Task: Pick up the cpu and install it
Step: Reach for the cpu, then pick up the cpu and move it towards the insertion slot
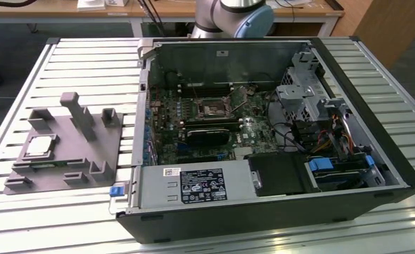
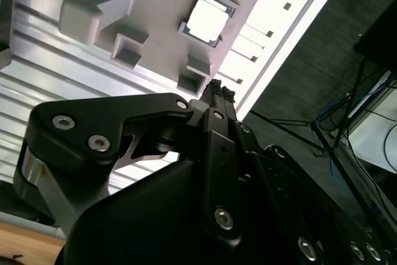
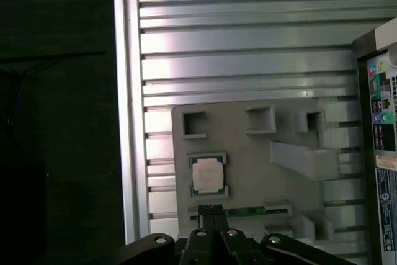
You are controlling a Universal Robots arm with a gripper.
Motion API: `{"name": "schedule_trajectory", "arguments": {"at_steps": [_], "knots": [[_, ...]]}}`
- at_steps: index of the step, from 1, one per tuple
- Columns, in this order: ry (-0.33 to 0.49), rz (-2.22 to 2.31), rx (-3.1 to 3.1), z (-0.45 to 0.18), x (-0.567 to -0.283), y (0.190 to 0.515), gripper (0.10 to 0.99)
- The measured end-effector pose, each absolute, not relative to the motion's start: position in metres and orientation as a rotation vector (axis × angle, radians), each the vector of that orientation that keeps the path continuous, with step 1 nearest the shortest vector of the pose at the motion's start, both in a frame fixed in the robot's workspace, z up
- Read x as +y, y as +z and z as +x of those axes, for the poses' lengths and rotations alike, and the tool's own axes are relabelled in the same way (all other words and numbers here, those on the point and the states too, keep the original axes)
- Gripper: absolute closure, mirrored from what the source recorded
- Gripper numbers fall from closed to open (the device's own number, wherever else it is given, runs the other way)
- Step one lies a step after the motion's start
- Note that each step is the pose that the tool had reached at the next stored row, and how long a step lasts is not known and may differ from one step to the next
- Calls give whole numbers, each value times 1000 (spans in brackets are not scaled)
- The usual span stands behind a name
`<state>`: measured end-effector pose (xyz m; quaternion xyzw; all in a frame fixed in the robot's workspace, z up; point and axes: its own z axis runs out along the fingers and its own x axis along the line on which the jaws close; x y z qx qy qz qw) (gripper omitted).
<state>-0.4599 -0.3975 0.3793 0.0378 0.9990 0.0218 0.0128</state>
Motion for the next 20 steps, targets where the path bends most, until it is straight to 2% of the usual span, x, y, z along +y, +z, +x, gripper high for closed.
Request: {"name": "schedule_trajectory", "arguments": {"at_steps": [20], "knots": [[68, 118, 3116, -468, -399, 364, 980]]}}
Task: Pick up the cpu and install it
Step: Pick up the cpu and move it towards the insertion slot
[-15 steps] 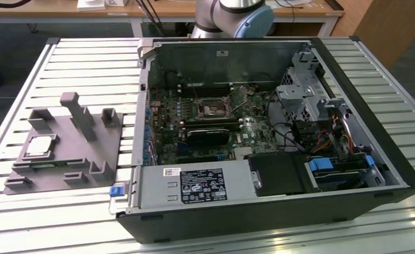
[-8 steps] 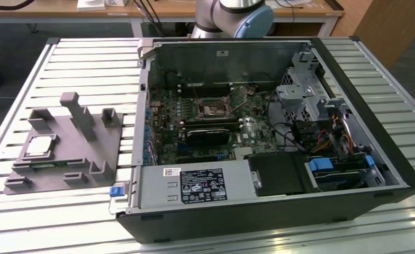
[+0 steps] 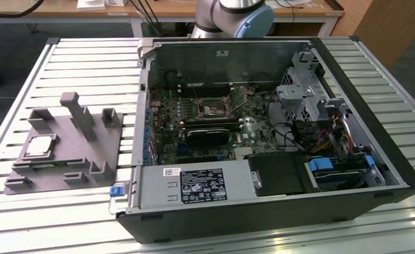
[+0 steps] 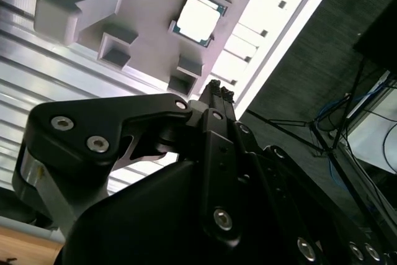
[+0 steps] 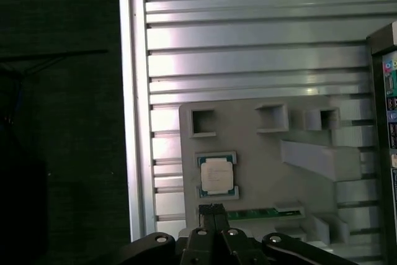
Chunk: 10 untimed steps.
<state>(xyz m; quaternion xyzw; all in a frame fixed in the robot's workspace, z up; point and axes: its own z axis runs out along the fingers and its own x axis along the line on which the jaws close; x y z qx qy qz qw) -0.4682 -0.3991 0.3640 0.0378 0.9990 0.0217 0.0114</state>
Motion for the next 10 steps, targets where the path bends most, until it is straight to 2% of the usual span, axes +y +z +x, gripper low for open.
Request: {"name": "schedule_trajectory", "arguments": {"at_steps": [10], "knots": [[69, 28, 3119, -468, -400, 348, 980]]}}
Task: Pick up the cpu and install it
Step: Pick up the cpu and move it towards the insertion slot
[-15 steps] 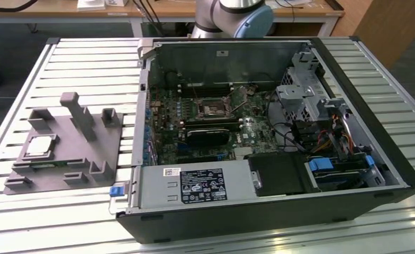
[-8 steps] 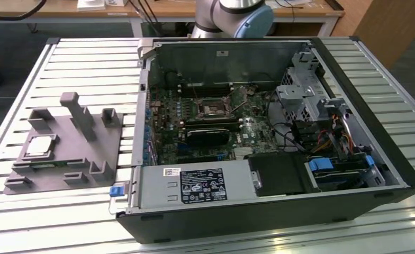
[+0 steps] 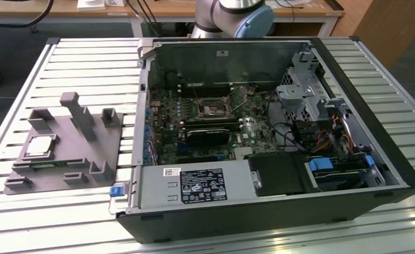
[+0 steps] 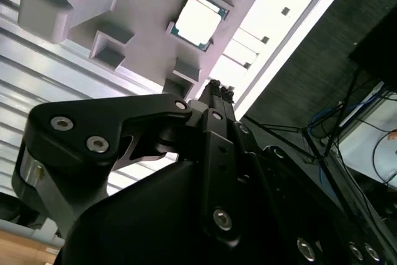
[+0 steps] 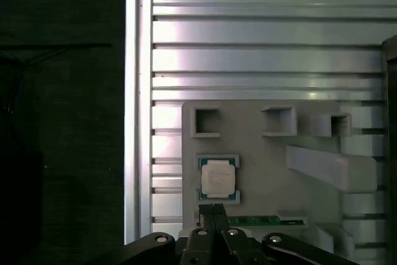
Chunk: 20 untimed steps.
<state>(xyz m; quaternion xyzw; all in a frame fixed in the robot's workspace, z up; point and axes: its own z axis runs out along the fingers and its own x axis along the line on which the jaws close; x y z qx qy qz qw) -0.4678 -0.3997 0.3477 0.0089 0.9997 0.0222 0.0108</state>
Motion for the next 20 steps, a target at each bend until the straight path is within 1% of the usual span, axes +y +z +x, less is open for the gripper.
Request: {"name": "schedule_trajectory", "arguments": {"at_steps": [5, 6, 7, 9, 10, 12, 13, 15, 16, 18, 19, 20], "knots": [[69, 25, 3119, -466, -400, 341, 973], [69, 25, 3119, -466, -400, 340, 922], [69, 25, 3119, -466, -400, 339, 922], [69, 25, 3119, -465, -400, 336, 796], [69, 25, 3119, -465, -400, 335, 796], [69, 25, 3119, -464, -401, 332, 678], [69, 25, 3119, -464, -401, 330, 678], [69, 24, 3119, -463, -401, 326, 561], [69, 21, 3120, -463, -401, 325, 561], [70, 9, 3120, -463, -401, 321, 447], [70, 5, 3120, -463, -401, 319, 447], [70, 2, 3121, -463, -401, 317, 384]]}}
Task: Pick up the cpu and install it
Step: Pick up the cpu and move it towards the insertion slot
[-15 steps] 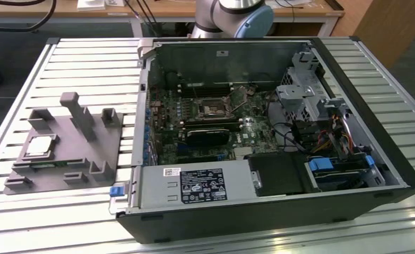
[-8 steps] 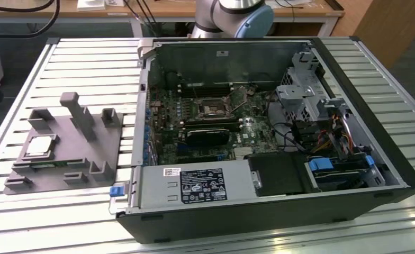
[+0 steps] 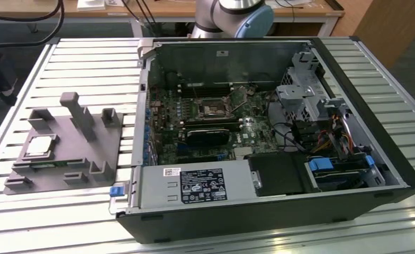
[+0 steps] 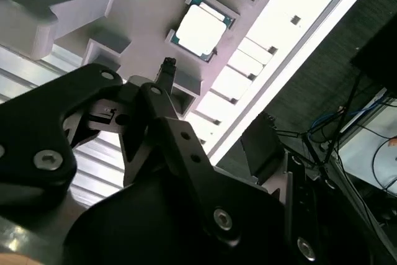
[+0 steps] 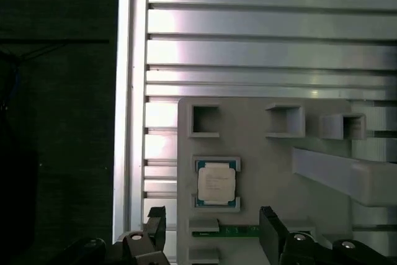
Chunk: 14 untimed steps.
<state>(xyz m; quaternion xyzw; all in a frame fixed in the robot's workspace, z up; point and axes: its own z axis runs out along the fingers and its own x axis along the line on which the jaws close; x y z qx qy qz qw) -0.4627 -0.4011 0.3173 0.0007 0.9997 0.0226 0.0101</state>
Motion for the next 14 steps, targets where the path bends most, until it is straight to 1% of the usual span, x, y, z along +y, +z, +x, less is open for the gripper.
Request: {"name": "schedule_trajectory", "arguments": {"at_steps": [14], "knots": [[101, -1, 3121, -462, -404, 294, 384]]}}
